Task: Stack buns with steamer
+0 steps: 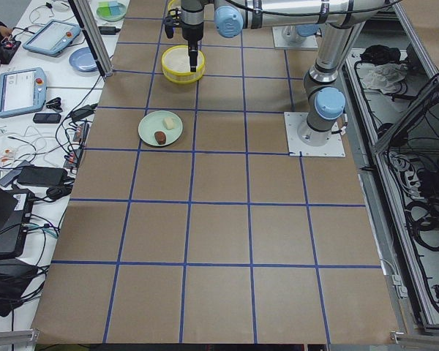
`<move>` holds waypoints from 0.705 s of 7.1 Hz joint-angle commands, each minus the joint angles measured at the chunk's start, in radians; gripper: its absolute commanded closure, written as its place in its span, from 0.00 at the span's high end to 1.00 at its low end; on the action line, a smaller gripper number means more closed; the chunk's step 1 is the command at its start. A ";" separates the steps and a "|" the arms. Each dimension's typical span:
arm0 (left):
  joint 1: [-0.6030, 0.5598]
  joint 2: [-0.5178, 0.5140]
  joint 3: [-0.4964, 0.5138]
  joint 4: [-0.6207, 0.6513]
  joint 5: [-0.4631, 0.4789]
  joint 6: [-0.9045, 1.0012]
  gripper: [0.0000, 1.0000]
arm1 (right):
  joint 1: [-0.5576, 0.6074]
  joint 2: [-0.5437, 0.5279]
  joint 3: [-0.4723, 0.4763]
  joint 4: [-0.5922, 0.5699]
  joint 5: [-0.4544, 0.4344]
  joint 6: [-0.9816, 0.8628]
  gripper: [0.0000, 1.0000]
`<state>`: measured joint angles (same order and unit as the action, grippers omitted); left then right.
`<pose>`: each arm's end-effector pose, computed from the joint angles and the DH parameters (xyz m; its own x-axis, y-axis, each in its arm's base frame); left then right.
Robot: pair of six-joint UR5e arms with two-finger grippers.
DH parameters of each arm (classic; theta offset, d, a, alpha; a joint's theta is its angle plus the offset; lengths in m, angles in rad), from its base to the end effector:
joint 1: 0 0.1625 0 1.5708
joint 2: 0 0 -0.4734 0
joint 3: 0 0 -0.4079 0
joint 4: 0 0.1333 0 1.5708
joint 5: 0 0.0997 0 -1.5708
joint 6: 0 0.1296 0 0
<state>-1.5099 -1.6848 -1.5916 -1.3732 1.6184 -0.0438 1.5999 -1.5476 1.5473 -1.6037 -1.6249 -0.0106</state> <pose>-0.0925 -0.5724 0.4551 -0.9932 -0.1073 -0.0447 -0.1043 0.9924 -0.0648 0.1415 -0.5189 0.5099 -0.9978 -0.0378 0.0544 -0.0397 0.9987 -0.0326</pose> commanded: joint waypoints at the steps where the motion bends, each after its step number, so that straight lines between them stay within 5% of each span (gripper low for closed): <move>1: 0.045 -0.112 -0.108 0.307 0.009 0.157 1.00 | 0.000 0.001 0.007 -0.043 0.002 0.001 1.00; 5: 0.099 -0.268 -0.114 0.460 -0.008 0.401 1.00 | 0.000 0.000 0.008 -0.038 0.002 -0.008 1.00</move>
<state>-1.4178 -1.9011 -1.7046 -0.9556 1.6149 0.2971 1.5999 -1.5465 1.5553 -1.6438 -1.6213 -0.0101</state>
